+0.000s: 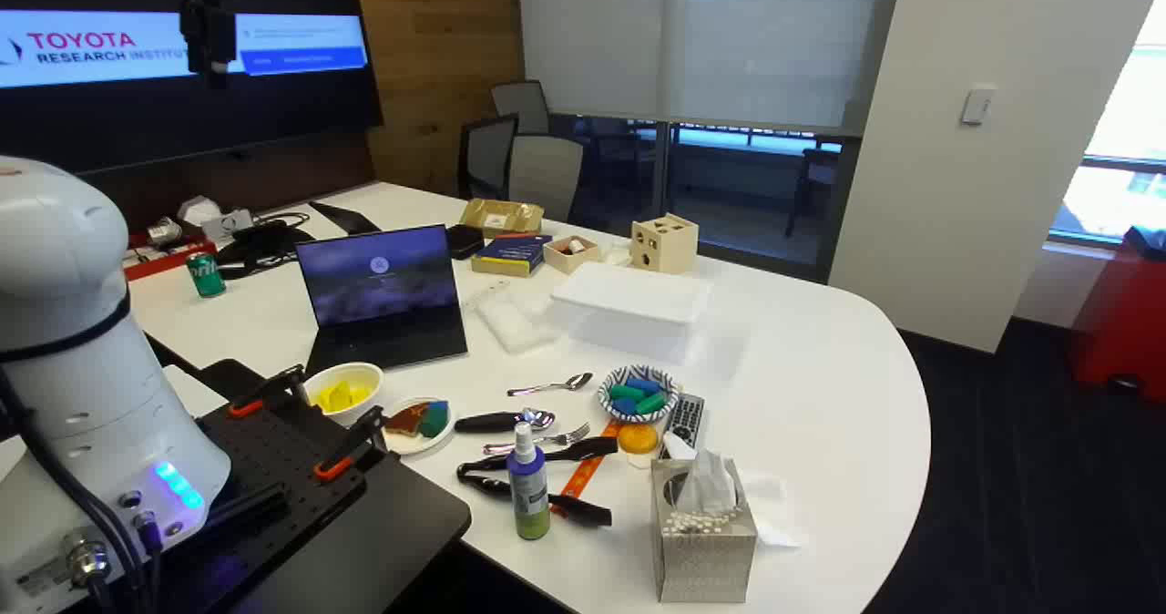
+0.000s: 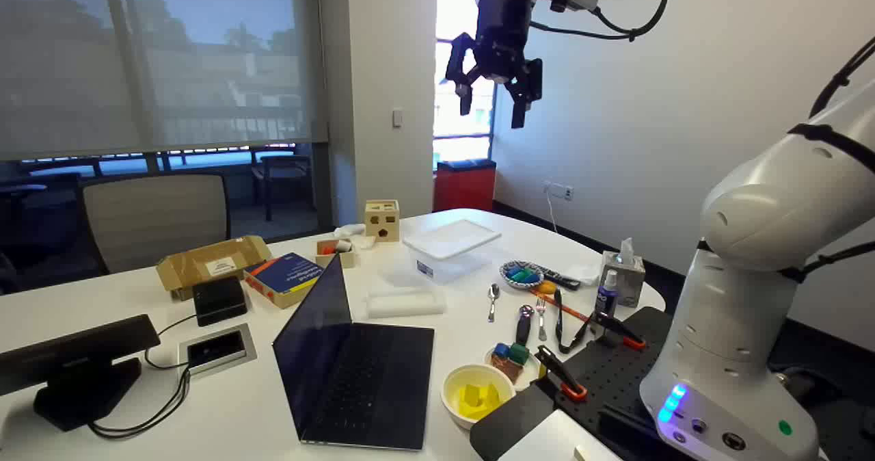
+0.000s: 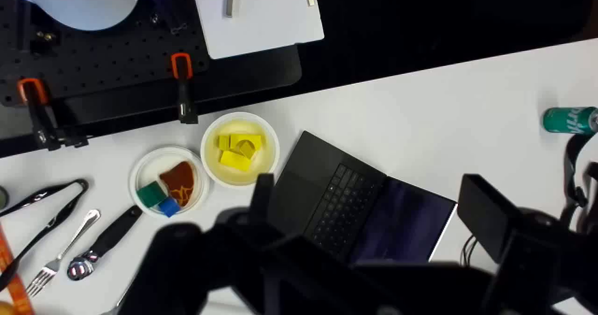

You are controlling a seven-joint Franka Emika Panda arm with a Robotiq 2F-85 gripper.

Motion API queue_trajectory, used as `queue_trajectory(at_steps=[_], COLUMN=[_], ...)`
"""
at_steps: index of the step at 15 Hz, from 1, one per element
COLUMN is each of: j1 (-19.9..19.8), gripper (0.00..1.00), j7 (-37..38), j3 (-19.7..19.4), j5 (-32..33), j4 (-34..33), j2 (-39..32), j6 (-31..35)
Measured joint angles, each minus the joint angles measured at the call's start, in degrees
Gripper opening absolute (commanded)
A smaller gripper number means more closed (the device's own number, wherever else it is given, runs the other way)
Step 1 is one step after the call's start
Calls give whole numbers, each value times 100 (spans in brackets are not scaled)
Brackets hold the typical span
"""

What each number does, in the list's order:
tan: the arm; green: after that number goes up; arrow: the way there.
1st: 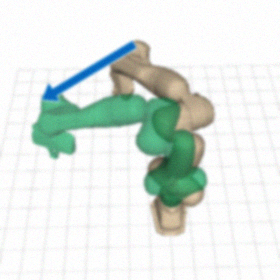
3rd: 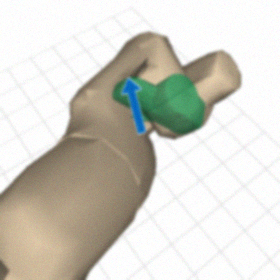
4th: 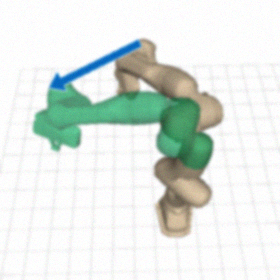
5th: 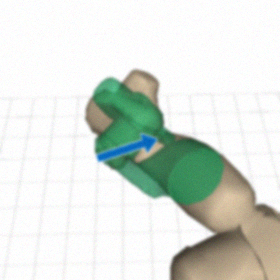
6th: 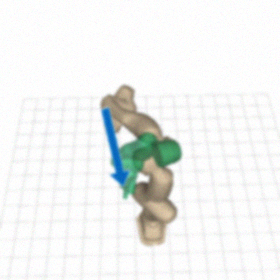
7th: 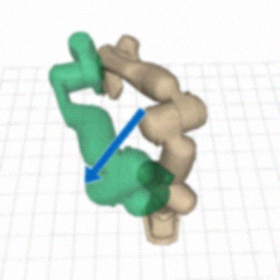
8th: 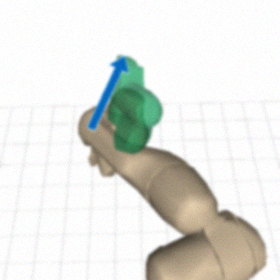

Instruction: Use the silver spoon to stir the blocks in the bowl.

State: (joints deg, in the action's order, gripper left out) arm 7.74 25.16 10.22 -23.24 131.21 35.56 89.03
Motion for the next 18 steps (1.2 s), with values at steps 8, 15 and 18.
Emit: queue_trajectory(at_steps=[8, 15, 18], j1=[-599, -1411, -1494], gripper=[100, 100, 100], j7=[96, 352, 637], j3=[-20, -412, -625], j5=[14, 397, 642], j4=[5, 187, 240], j2=[-216, -1780, -2787], j6=[790, 2995, 4133])
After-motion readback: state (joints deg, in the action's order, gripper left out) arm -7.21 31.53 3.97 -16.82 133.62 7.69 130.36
